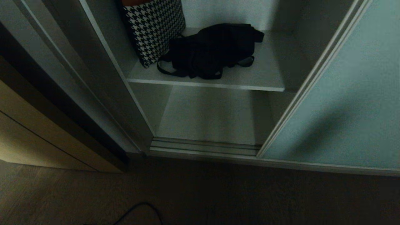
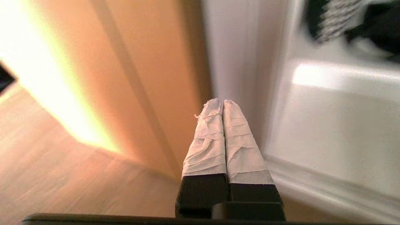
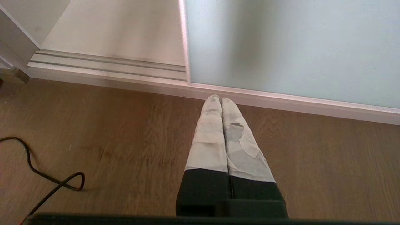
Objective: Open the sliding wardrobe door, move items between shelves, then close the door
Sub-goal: Open the door
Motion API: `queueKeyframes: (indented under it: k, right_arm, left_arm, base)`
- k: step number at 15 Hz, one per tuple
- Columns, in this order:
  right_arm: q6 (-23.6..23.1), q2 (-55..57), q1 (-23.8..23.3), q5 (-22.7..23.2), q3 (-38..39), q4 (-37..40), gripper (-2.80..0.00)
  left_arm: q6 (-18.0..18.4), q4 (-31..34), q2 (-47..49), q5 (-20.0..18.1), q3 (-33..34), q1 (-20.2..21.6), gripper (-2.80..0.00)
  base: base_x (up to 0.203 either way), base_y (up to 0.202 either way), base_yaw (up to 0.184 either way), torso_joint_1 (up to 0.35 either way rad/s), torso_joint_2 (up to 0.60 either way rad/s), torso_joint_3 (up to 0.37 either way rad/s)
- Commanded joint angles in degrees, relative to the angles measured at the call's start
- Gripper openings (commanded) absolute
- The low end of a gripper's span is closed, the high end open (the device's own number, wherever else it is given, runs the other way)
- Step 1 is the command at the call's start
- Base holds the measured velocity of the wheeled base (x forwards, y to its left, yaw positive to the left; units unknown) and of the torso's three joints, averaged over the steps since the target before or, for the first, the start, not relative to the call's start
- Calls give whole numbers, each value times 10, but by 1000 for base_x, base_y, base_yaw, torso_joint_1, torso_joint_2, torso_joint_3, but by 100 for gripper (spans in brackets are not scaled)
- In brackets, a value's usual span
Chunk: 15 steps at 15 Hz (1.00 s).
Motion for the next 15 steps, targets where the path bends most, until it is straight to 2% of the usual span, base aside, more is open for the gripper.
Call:
queueKeyframes:
  k: [1,6,8,10,11,12,14,15]
  right_arm:
    - [0,0,0,0,0,0,-280]
    - [0,0,0,0,0,0,-280]
    - [0,0,0,0,0,0,-280]
    - [0,0,0,0,0,0,-280]
    - [0,0,0,0,0,0,-280]
    - [0,0,0,0,0,0,-280]
    - [0,0,0,0,0,0,-280]
    - [0,0,0,0,0,0,-280]
  left_arm:
    - [0,4,-91,4,50,28,-280]
    - [-17,84,-222,6,127,63,-280]
    - [-19,147,-282,1,136,77,-280]
    - [-21,248,-368,-28,139,85,-280]
    - [-27,281,-395,-54,139,87,-280]
    - [-39,316,-404,-109,140,90,-280]
    - [-65,374,-400,-281,140,92,-280]
    - [-88,416,-399,-316,139,92,-280]
  base:
    - [0,0,0,0,0,0]
    - [0,0,0,0,0,0]
    - [0,0,0,0,0,0]
    - [0,0,0,0,0,0]
    - [0,0,0,0,0,0]
    - [0,0,0,0,0,0]
    - [0,0,0,0,0,0]
    - [0,0,0,0,0,0]
